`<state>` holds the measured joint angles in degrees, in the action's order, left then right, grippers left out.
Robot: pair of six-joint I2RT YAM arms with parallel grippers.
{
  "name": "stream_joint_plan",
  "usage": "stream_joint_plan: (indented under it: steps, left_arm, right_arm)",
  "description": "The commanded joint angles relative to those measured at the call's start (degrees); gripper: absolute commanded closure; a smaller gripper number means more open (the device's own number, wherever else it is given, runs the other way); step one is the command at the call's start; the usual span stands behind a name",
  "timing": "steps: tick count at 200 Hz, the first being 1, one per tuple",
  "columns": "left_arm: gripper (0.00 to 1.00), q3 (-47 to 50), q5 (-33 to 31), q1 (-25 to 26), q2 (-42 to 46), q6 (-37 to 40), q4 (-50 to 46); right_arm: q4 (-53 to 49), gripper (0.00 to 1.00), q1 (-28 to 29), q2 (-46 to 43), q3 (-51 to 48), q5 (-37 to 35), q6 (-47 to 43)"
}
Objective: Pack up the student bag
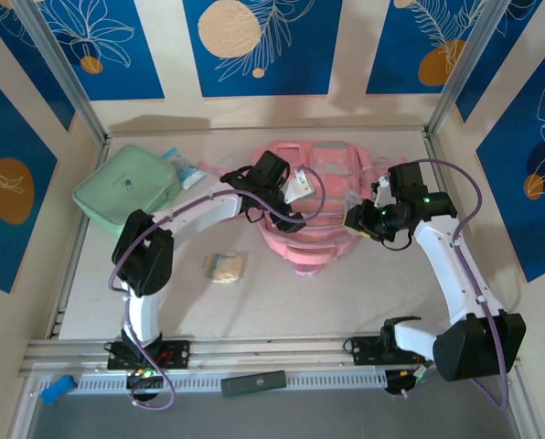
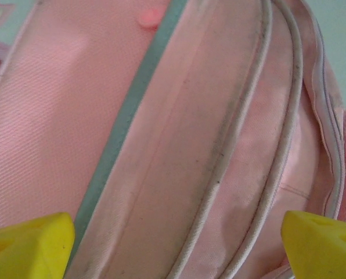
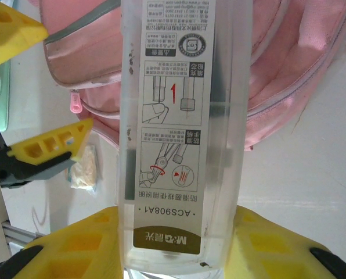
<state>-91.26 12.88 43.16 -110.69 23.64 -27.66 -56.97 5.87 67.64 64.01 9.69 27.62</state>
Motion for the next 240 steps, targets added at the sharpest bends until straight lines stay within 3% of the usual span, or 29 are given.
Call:
stream_joint_plan:
  steps: [1, 21, 49, 127, 156, 191, 240]
  left_arm:
    - [0.08, -2.58, -2.83, 1.73, -2.57, 4.55, -1.08]
    - [0.08, -4.72, -6.97, 1.71, -4.07, 5.44, 0.08]
    - [0.11, -6.75, -7.41, 1.33, -4.61, 6.46, 0.73]
    - [0.42, -13.15, -7.58, 0.31, -8.22, 7.19, -3.37]
    - [0.41, -11.17, -2.94, 0.98, -7.92, 8.8, -4.34]
    - [0.41, -5.27, -8.33, 2.73, -7.08, 12.37, 1.95]
    - [0.43, -9.65, -11.56, 2.54, -9.2, 13.36, 0.98]
  right_arm:
    - [-1.35, 0.86, -0.38, 0.48, 1.03, 1.3, -1.49]
    - [-1.04, 0.86, -0.33, 0.57, 0.85, 1.18, -1.49]
    - [-1.56, 0.86, -0.16, 1.17, 1.19, 0.66, -1.87]
    - [-2.88, 0.87, -0.1, 1.73, 1.71, 0.33, -3.09]
    - [-3.0, 0.87, -0.07, 1.87, 2.19, 1.07, -3.18]
    - [-2.62, 0.87, -0.42, 2.15, 2.5, 2.08, -3.09]
    - [-2.17, 0.87, -0.38, 2.57, 2.35, 2.81, -2.88]
